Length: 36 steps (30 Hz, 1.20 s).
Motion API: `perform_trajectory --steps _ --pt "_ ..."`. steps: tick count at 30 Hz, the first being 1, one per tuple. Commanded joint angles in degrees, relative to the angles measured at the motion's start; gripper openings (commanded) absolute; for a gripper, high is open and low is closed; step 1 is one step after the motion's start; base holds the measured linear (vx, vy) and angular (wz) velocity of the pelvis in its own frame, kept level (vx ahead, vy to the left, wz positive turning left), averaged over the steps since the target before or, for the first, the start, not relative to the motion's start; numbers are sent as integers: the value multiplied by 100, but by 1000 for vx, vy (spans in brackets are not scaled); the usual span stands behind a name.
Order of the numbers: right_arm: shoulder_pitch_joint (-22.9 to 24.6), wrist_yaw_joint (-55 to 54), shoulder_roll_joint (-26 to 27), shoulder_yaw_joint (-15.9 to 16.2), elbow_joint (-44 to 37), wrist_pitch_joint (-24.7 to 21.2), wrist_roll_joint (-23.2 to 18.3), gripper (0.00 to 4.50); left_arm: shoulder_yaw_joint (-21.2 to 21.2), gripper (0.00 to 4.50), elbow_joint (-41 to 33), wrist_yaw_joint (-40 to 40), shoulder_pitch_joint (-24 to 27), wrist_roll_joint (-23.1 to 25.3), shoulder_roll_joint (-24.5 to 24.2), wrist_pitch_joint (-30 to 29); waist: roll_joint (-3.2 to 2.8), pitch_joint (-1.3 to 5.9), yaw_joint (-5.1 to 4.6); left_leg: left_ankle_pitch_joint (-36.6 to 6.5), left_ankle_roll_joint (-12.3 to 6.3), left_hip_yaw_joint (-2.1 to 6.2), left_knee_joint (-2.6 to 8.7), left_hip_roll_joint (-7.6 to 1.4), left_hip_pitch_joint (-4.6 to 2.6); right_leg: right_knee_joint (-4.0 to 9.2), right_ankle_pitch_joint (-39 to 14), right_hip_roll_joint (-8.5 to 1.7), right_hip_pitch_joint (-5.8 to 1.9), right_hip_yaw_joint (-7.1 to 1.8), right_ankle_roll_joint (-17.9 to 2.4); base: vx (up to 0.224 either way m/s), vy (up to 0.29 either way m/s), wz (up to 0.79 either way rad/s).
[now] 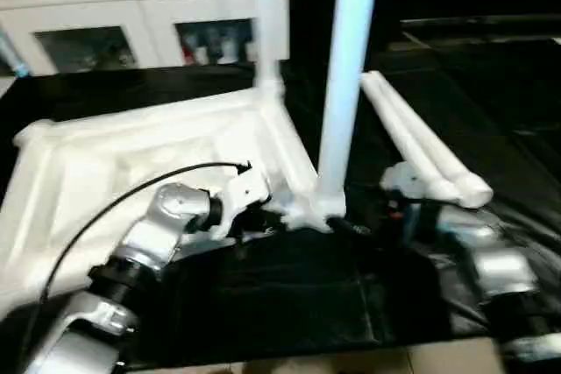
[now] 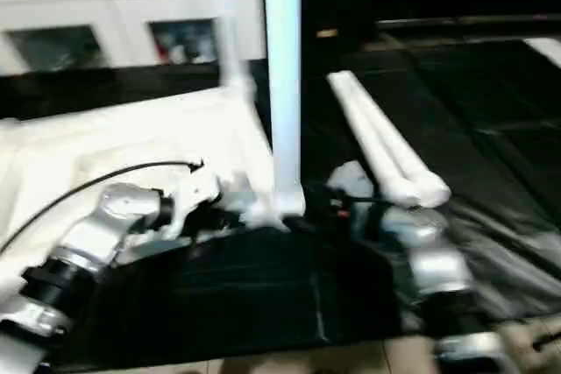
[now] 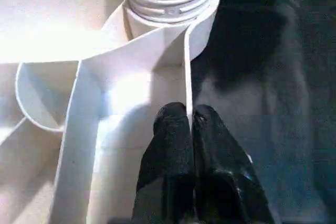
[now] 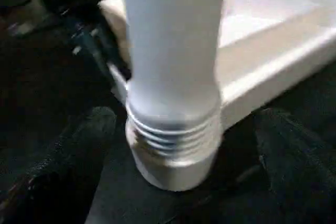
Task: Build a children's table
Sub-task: Rotate leg to tighten
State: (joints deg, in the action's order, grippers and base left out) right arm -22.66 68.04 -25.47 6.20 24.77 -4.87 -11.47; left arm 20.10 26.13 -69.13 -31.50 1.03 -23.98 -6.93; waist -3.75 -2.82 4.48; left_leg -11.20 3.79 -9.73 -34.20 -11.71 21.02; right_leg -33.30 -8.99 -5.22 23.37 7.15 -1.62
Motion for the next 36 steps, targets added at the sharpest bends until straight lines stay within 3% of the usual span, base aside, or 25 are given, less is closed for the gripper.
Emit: perform_trajectory --steps 1,3,8,9,11,13,16,22,29,34,36 --pt "-136 405 -77 238 -86 1 88 446 302 0 24 -426 -75 158 -89 261 18 450 9 -620 -833 15 321 -170 -30 246 -625 -321 -373 -301 -1399 0 0 0" --pt "-226 608 -118 345 -59 37 163 446 381 0 65 -605 -94 191 -153 387 57 417 42 -947 -614 3 347 -168 -41 311 -1170 -338 -367 -314 -1265 0 0 0" --pt "-410 963 -160 605 -11 92 192 446 538 0 133 -933 -151 241 -271 618 56 401 72 -1082 -436 -6 360 -180 -80 334 -1534 -333 -326 -341 -1161 0 0 0" --pt "-425 994 -158 624 -4 70 183 429 551 0 145 -950 -160 251 -280 638 55 400 72 -1136 -404 -2 361 -176 -72 331 -1614 -332 -331 -346 -1131 0 0 0" --pt "-513 1051 -108 674 105 60 189 418 599 0 180 -1011 -188 276 -300 719 89 400 71 -1164 -380 -3 361 -171 -72 335 -1694 -334 -333 -347 -1100 0 0 0" --pt "-602 1153 -57 729 223 23 190 386 635 0 214 -1084 -211 297 -313 798 91 409 75 -1069 -389 4 353 -160 -46 323 -1732 -342 -347 -343 -1073 0 0 0" --pt "-664 1280 -34 795 306 -8 215 377 651 0 257 -1150 -237 313 -317 864 87 414 79 -1005 -398 4 346 -161 -44 325 -1733 -344 -345 -343 -1052 0 0 0" --pt "-709 1428 -23 844 385 -39 185 313 682 0 332 -1177 -284 318 -306 952 86 432 93 -860 -460 6 335 -177 -31 272 -1378 -336 -347 -345 -1161 0 0 0" --pt "-730 1515 0 855 457 -75 136 278 687 0 379 -1185 -293 316 -273 985 102 422 98 -903 -423 2 335 -169 -33 302 -1655 -343 -347 -343 -1071 0 0 0" --pt "-576 1390 101 753 316 -339 -2 273 564 0 438 -914 -298 279 -160 684 104 425 95 -853 -434 -2 334 -173 -37 293 -1578 -335 -346 -346 -1086 0 0 0" --pt "-432 637 387 595 218 -597 28 272 309 0 488 -333 -372 189 117 181 111 396 110 -981 -383 -5 344 -167 -57 339 -1873 -341 -331 -340 -1018 0 0 0"
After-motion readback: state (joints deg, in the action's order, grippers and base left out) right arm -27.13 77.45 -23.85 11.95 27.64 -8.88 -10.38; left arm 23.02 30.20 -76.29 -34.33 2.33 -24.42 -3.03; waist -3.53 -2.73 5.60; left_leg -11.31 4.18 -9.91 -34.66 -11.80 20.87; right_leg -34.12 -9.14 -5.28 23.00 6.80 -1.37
